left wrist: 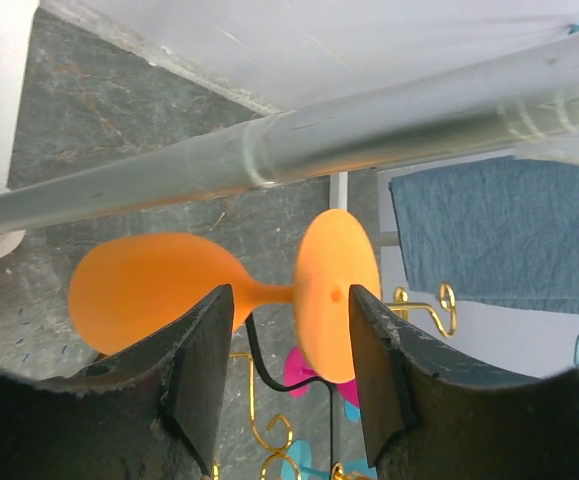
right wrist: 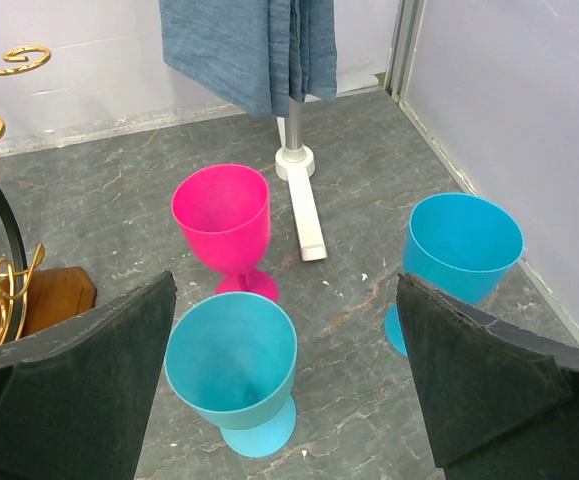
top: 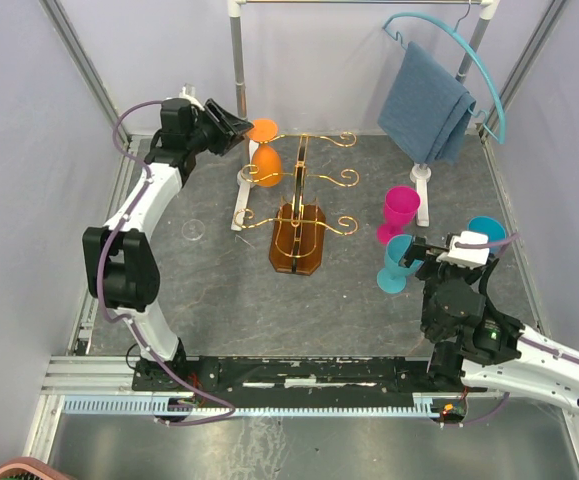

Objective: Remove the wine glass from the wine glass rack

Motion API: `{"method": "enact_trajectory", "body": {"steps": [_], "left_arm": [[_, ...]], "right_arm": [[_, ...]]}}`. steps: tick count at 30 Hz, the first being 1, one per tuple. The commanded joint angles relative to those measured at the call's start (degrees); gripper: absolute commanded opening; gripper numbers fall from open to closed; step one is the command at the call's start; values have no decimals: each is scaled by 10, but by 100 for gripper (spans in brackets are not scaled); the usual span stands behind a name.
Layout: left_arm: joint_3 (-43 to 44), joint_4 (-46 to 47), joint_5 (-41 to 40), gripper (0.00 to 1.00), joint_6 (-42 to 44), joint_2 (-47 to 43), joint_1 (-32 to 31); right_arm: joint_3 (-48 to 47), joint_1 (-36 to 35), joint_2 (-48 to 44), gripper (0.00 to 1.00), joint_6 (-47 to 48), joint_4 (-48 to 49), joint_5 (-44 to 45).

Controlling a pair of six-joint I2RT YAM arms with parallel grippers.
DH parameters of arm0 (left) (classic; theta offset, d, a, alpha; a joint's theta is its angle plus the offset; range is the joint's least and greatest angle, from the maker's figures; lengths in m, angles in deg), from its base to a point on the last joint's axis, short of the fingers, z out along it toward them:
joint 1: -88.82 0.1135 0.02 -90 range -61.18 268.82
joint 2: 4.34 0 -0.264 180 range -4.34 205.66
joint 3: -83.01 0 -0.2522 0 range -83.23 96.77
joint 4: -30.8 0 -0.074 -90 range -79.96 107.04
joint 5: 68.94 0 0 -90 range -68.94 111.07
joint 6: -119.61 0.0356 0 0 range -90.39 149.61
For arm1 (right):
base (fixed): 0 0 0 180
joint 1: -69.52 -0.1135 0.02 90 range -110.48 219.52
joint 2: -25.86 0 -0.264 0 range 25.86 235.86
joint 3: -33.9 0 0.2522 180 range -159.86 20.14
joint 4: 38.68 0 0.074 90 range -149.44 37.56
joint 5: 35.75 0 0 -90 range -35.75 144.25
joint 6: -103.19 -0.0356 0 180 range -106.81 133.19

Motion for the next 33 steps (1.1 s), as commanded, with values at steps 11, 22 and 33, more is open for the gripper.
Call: {"method": "enact_trajectory", "body": {"steps": [11,22,33], "left_arm": [[42,69,37,26,-49,29,-21],[47,88,46,3,-52,21,-19],[-15,114,32,3,-53,-24,18]], "right_arm": [[-7,-3,-34,98,8,-5,18],[-1,-3,-50,98,4,-13,19],[2,-3,-56,97,-8,-25,13]]}}
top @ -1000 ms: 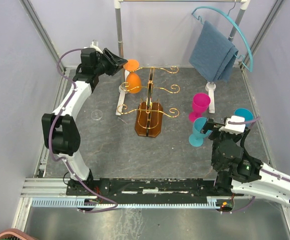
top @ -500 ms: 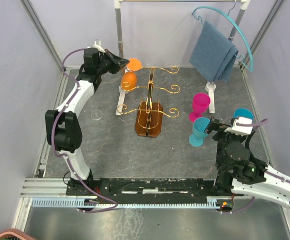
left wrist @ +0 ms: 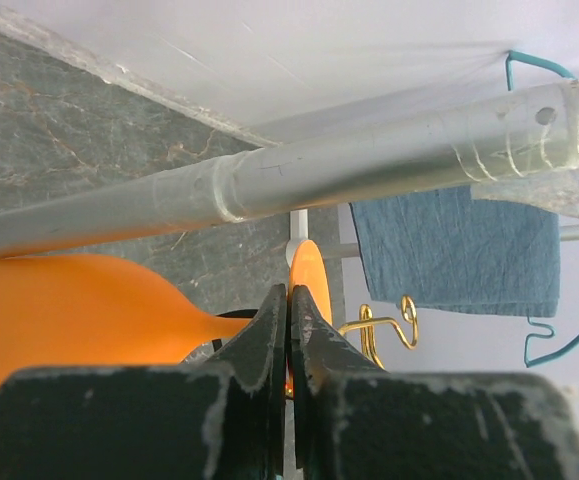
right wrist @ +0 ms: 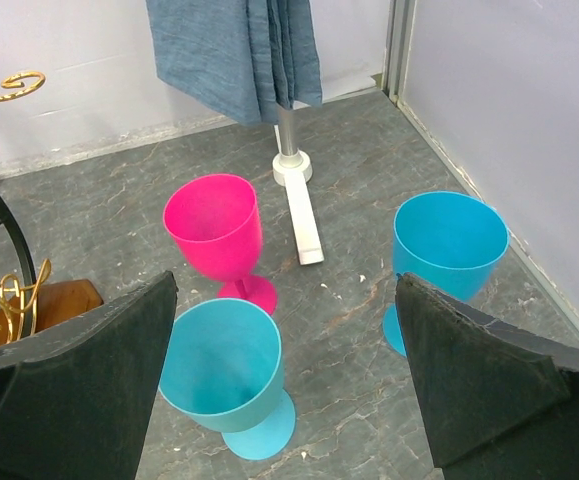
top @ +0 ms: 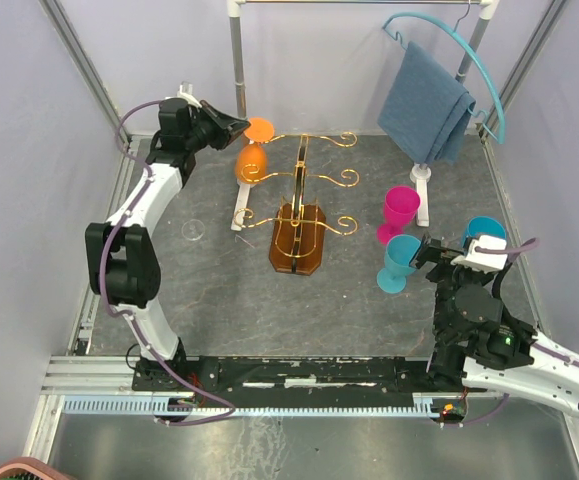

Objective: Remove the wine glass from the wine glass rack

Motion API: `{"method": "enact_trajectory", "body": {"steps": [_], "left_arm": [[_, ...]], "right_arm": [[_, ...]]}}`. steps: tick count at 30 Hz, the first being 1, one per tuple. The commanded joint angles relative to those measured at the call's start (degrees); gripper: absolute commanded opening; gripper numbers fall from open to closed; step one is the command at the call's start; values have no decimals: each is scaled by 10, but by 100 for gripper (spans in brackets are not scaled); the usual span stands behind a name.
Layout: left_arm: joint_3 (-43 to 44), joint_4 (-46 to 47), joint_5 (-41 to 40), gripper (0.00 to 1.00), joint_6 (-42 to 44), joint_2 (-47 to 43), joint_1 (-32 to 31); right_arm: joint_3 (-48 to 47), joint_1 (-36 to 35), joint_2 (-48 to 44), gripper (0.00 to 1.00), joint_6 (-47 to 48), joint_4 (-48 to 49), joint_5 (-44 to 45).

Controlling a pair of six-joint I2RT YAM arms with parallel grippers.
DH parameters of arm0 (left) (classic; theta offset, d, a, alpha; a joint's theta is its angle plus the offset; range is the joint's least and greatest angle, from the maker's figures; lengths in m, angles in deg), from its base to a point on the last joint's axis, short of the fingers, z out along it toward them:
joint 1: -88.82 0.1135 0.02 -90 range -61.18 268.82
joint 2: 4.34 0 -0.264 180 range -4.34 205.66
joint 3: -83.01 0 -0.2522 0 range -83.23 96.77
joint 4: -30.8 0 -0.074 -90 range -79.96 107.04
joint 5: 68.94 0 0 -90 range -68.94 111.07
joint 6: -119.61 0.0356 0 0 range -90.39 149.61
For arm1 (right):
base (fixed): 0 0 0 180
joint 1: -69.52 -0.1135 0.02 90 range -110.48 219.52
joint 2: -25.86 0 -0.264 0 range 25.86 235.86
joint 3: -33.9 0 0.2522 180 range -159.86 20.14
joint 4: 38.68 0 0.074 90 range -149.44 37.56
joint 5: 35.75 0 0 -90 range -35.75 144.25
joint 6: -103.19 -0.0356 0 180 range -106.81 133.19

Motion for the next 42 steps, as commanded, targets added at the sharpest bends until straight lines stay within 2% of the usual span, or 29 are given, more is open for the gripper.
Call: {"method": "enact_trajectory", "body": {"steps": [1,7,14,23,27,34,39,42], "left_arm": [[-33,49,2,3,-6,-54,17],[-90,89,38,3,-29,-86,22],[-91,185,130,3,-110,-59,18],[-9,270,134,3,-189,38,5],[32,347,135,3,-238,82,5],[66,310,110,3,-111,41,4],[17,456,156,3,-125,-16,3],[1,491,185,3,-126,-62,2]], "right_arm": [[1,-3,-2,97,-10,-10,8],[-1,-2,1,97,-19,-17,8],[-2,-3,17,97,-27,-16,6],[-4,-3,23,98,-21,-12,6],[-4,-3,24,98,-16,-9,5],[-5,-3,24,98,-16,-9,0],[-3,-3,36,97,3,22,-20],[-21,-3,58,97,54,60,-58]]}}
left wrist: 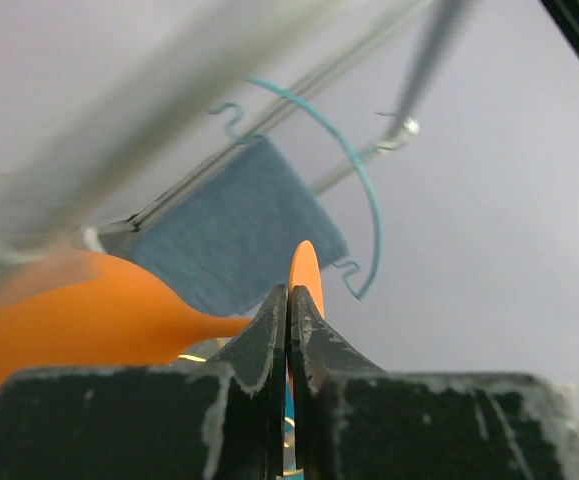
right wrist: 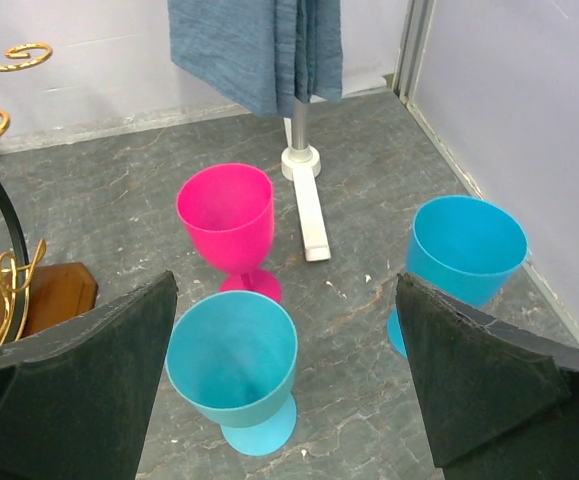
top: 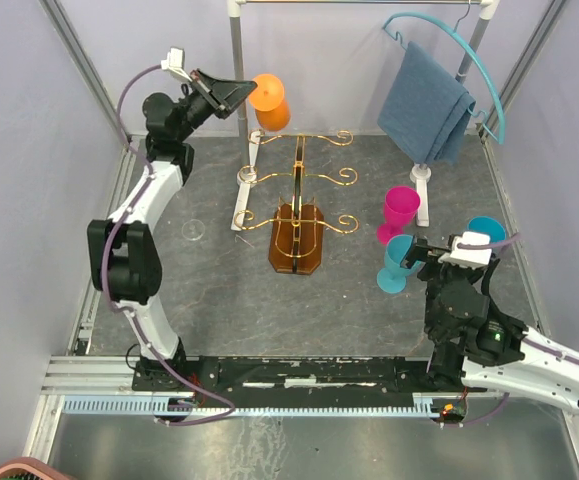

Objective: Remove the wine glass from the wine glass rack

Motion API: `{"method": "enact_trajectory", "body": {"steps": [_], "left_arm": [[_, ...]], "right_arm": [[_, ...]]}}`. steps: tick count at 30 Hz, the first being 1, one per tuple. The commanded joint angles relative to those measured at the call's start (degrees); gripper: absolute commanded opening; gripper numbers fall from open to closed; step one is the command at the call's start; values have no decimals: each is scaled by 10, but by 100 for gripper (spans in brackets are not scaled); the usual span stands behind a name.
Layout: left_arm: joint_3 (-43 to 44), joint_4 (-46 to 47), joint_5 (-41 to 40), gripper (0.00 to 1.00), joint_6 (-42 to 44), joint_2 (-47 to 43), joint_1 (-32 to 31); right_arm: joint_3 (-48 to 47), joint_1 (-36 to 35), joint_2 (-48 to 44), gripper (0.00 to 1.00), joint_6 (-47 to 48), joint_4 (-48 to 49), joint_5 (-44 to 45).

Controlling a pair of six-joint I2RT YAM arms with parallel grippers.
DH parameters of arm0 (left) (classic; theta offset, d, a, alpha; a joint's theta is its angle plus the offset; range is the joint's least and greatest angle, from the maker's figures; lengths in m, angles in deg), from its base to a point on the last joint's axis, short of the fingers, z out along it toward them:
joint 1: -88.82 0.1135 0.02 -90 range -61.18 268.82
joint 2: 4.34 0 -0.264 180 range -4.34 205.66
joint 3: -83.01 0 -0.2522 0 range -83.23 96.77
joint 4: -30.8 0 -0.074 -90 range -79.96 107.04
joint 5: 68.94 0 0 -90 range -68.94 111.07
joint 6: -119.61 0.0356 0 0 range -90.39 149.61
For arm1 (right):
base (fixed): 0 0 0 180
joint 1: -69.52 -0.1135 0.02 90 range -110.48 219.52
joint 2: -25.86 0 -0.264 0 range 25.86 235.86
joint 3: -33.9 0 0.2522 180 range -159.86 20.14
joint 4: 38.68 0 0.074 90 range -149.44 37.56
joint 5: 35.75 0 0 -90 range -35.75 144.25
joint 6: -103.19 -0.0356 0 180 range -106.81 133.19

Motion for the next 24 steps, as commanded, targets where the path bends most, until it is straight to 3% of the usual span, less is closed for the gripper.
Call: {"method": "enact_trajectory", "body": {"steps": [1,4,7,14,18,24], "left_arm": [[-17,120,55,3,34,-112,-3],[-49,96,80,3,102,-192,-9],[-85,61,124,3,185,-288,-16],[-179,-10,272,3,344,-492,-28],[-207,-19,330,3,375,-561,-28],[-214,-20,385,3,375,-604,-39]], "right_arm": [[-37,-3,39,98,72,65,-52],[-112,-3,83,99,74,40,-88],[-206,-3,128,100,17,-26,-163],[-392,-1,187,100,-282,-160,-328],[-452,2,208,100,-402,-166,-451],[-523,36,274,100,-491,-153,-627]]}}
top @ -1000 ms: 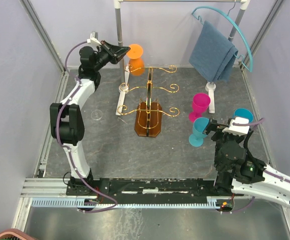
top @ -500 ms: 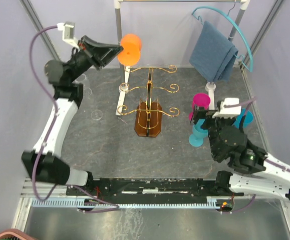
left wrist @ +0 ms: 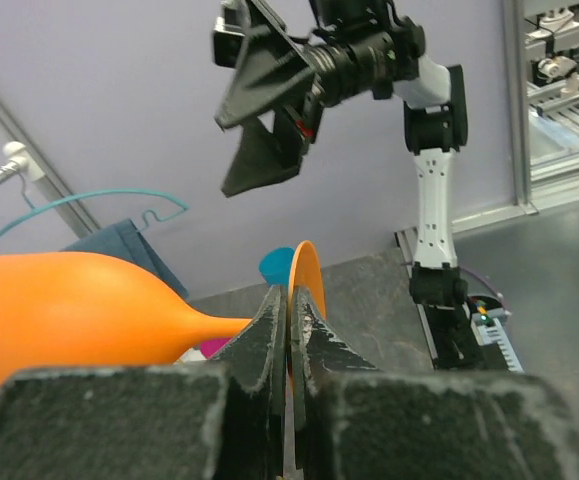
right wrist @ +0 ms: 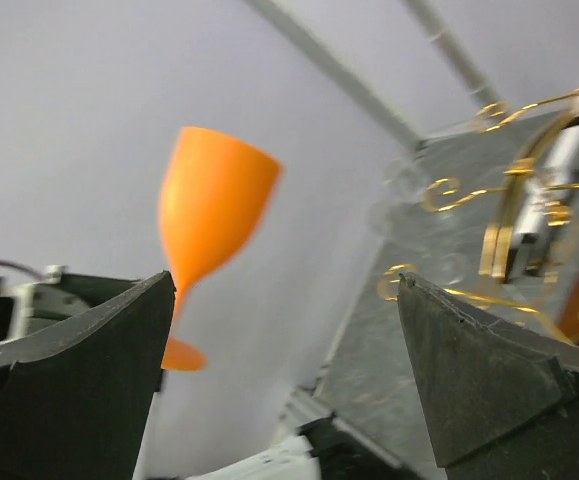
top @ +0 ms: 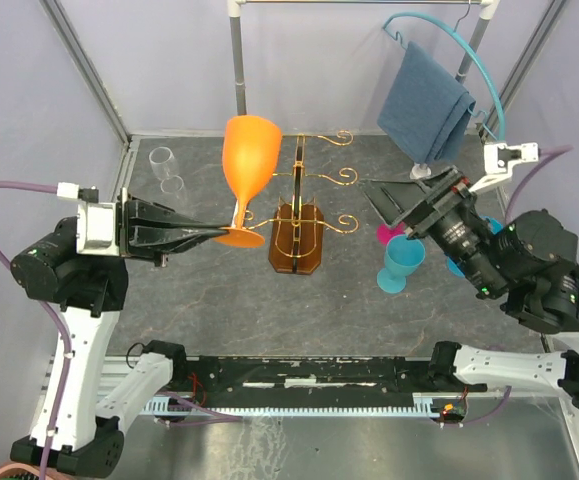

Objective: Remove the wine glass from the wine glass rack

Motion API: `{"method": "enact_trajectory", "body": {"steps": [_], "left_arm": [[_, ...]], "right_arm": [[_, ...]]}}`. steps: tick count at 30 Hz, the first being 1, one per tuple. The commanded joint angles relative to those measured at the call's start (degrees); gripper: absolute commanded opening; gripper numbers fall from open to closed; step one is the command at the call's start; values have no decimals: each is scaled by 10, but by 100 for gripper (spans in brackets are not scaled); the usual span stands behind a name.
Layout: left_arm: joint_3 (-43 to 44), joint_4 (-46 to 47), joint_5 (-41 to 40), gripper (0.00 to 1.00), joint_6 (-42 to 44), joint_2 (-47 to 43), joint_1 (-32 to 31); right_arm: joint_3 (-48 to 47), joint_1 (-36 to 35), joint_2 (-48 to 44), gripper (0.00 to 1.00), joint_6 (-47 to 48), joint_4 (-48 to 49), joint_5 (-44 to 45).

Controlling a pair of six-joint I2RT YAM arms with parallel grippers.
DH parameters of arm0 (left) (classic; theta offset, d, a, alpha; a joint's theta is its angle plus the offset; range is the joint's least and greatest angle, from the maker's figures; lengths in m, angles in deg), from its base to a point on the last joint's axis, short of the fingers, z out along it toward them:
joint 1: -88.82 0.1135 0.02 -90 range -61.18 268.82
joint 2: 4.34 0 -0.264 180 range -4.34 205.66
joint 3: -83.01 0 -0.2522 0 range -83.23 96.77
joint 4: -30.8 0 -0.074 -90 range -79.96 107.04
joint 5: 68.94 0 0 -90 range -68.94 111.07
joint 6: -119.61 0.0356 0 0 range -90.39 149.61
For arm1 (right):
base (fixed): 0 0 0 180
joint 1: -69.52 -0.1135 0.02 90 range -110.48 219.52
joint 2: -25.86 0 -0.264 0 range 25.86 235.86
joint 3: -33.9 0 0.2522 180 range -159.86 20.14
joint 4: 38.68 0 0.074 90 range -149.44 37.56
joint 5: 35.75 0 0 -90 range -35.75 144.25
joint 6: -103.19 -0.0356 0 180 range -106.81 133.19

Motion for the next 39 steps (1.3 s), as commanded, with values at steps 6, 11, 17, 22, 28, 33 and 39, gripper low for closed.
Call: {"method": "enact_trajectory", "body": {"steps": [6,11,17,22,28,33,39], "left_arm": [[-15,-26,59,3,35,-39,-15],[-12,-33,55,3,43,-38,-34],[-11,-55,53,3,59,-35,-39],[11,-148,41,3,127,-32,-38],[36,-243,14,3,206,-22,-38],[28,-217,14,3,174,-15,-39],[27,-205,16,3,162,-24,-39]], "right_arm": [[-2,128,113,100,-212,104,-349],[46,152,158,100,-278,227,-405],[64,159,185,100,-308,335,-431],[72,161,151,99,-281,304,-399],[93,162,73,100,-225,243,-319],[85,161,95,100,-239,257,-353],[69,162,165,100,-275,308,-403]]}}
